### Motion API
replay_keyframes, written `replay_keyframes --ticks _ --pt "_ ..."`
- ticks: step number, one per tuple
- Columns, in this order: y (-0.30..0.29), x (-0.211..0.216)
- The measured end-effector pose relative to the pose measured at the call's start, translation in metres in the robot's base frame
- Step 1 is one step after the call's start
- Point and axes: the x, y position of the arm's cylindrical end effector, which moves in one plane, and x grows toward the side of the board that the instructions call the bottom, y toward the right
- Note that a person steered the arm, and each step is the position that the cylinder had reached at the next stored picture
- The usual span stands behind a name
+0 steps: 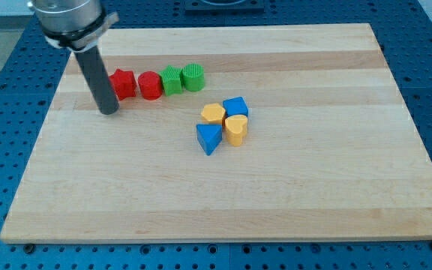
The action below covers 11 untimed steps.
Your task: Slide the red star into the red circle
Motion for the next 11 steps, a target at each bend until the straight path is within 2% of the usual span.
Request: replay_keyframes --ticks 3,9,10,11 --pt "-0.014 -0.030" --pt "0.008 -0.039" --pt "0.001 -0.020" --pt "0.039 0.009"
